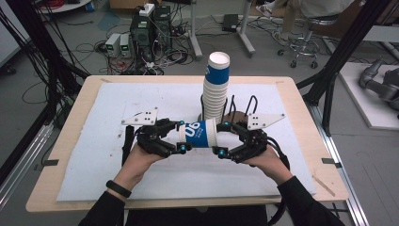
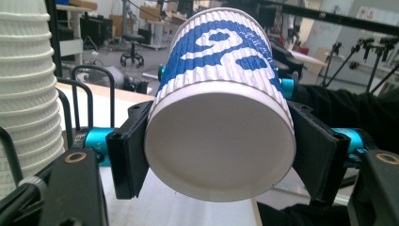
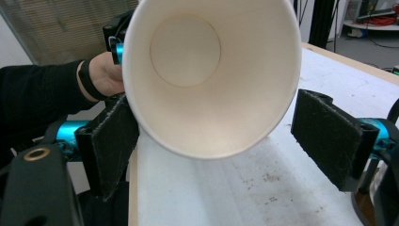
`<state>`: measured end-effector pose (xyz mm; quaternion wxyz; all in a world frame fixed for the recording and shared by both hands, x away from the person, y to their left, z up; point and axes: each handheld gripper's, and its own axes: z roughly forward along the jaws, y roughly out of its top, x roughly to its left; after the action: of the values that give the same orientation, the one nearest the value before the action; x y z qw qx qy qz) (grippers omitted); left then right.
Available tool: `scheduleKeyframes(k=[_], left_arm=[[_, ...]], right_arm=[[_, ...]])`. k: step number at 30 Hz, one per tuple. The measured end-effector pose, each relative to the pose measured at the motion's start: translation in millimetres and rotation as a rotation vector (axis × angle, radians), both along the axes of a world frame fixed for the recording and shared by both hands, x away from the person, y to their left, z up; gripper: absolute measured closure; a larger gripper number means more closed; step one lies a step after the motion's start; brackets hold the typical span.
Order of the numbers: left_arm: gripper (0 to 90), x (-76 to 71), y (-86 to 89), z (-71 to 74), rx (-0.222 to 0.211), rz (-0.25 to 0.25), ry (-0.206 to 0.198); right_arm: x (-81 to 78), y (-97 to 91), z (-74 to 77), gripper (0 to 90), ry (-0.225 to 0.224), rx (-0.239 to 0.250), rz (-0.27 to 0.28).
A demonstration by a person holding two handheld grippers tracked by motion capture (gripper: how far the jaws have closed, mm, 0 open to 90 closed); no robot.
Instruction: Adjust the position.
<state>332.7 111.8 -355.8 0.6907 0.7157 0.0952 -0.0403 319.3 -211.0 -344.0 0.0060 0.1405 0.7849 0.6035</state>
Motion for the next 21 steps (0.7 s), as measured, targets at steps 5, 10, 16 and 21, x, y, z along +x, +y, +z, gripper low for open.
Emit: scheduleKeyframes(k=[5, 10, 16, 21], left_arm=[[29.4, -1.2, -3.1, -1.4, -0.016, -0.005, -0.001], [29.4, -1.8, -8.4, -7.4, -0.034, -0.018, 0.021], [29.4, -2.0, -9.0, -7.6, -0.027, -0.029, 0.023], [29.2, -2.0, -10.3, -6.5, 0.015, -0.026, 0.025]], right_arm=[[-1.4, 6.9, -2.3, 16.4, 0.018, 0.02, -0.015], [-2.3, 11.6, -4.5, 16.2, 0.045, 0.054, -0.012], [0.3, 8.6, -4.0, 18.1, 0.078, 0.101, 0.015], [1.5, 7.6, -3.8, 19.8, 0.06, 0.082, 0.026]])
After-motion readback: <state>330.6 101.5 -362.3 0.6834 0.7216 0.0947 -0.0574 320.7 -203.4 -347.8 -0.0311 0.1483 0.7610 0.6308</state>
